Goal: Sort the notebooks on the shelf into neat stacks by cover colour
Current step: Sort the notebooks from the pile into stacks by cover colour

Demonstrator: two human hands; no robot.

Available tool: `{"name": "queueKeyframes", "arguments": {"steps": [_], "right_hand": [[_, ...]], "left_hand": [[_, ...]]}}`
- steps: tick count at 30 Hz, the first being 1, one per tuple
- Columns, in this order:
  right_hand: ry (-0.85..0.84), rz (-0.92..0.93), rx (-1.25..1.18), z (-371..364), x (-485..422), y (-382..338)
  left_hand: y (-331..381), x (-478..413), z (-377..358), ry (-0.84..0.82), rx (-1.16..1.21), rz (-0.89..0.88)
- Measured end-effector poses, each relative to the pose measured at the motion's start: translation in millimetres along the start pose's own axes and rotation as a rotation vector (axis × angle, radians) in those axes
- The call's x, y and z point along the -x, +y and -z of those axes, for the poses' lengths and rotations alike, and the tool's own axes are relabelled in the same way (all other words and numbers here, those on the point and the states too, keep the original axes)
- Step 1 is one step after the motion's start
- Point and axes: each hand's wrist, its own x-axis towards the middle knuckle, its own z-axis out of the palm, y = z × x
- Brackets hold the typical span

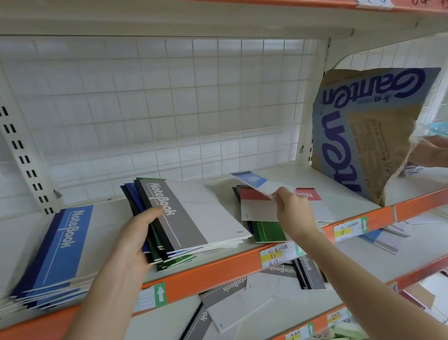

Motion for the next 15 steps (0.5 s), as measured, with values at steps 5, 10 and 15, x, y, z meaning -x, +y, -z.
{"name": "queueKeyframes", "arguments": {"steps": [5,10,15], "right_hand": [[0.050,0.603,-0.274,6.7,14.1,-21.5],[-0.161,0.843,-0.445,12.5,25.7,-43.7],[-0.374,0.325,-0.755,17.7,25.8,-55.7]], "left_hand": [[-0.9,0.6,-4.1,-0.053,0.065,0.007],[-0.8,-0.3,3.0,-0.070,0.076,-0.002],[2.3,8.6,13.8,-0.014,0.033,-0.041]]}}
